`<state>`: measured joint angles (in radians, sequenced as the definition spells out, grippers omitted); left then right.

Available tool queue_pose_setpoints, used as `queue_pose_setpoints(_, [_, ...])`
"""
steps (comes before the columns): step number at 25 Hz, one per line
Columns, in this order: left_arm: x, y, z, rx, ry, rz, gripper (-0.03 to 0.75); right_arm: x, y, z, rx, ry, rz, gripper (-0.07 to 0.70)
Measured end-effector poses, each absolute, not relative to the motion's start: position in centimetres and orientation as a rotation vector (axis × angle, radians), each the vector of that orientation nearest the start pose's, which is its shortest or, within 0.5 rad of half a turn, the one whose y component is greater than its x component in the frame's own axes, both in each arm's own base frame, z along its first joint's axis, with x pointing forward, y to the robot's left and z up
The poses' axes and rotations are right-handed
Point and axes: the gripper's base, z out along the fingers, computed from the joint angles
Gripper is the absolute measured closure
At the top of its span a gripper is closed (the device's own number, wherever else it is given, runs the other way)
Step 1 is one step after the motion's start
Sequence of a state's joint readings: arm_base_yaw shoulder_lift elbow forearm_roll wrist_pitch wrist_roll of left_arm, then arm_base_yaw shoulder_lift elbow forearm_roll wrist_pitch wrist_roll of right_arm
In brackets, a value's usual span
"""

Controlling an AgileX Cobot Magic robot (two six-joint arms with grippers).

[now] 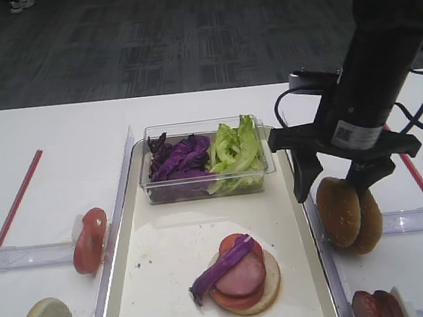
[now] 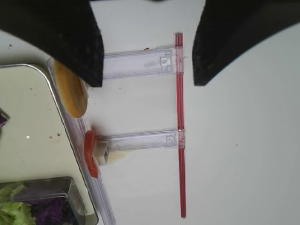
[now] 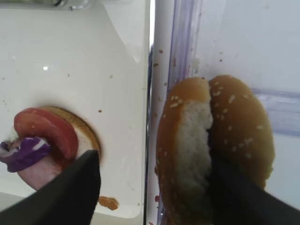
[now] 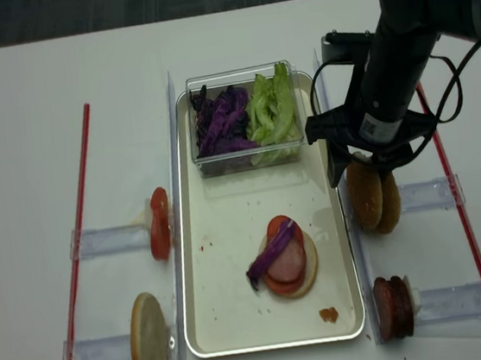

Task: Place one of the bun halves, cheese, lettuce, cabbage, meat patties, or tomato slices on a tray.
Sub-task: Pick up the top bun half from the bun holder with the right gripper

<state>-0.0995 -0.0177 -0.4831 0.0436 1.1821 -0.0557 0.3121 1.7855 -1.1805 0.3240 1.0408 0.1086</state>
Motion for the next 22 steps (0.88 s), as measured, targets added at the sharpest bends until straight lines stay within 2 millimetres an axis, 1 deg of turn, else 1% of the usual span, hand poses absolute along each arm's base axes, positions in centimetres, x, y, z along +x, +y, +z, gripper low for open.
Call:
queue_pose_setpoints(3, [-1.09,0.48,26.3,0.042,2.164,-0.036,0.319,30.66,12.49,19.66,-0.066,3.16,0.433,0.151])
queue_pose_setpoints(6, [-1.09,0.48,26.3,0.042,2.164,-0.036,0.319,30.78,12.52,19.34,-0.064,3.169,0.429,0.175])
queue_pose_setpoints(15, [-1.09,0.48,26.3,0.042,2.164,-0.036,0.319,30.82,12.46,19.19,-0.072,3.173,0.414,0.382])
queue_pose_setpoints(22, [-1.09,0.48,26.3,0.042,2.164,-0.036,0.319,30.82,12.43,19.18,-0.075,3.173,0.409,0.437])
